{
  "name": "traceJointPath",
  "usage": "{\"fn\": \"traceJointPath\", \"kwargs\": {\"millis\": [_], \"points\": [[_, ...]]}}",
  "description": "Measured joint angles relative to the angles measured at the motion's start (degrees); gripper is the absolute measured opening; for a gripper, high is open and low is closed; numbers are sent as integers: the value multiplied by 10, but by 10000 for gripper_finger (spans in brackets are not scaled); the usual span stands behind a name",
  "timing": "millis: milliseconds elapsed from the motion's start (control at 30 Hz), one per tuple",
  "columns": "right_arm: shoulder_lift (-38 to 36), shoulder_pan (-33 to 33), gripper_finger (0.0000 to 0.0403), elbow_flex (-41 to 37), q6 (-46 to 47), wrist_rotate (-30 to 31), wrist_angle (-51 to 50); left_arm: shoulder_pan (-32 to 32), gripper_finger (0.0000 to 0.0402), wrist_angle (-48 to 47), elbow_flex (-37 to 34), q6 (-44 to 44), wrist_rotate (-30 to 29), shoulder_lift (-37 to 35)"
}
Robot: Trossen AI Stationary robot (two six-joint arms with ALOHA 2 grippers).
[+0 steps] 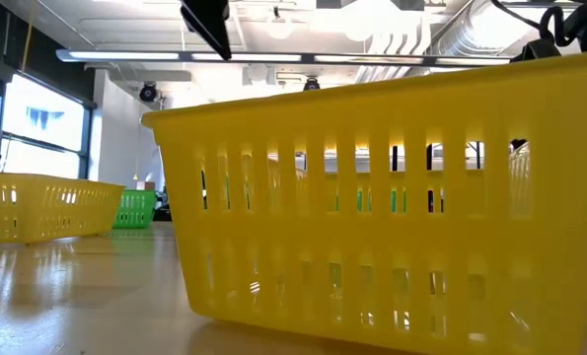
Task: Stack baskets on shelf by color
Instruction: Put the bottom right yellow bin on the shelf
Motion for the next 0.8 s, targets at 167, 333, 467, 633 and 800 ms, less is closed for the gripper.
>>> {"fn": "traceJointPath", "kwargs": {"millis": [167,333,467,633,800], "points": [[0,0,140,0,15,0,1,-28,197,0,-8,-27,0,0],[0,0,140,0,69,-21,17,-44,197,0,-8,-47,0,0],[0,0,140,0,98,-57,52,-57,197,0,-8,-48,8,0],[0,0,140,8,96,-66,99,-66,197,0,-8,-42,11,0],[0,1,140,66,49,-66,94,-65,186,-15,-8,-42,11,0]]}}
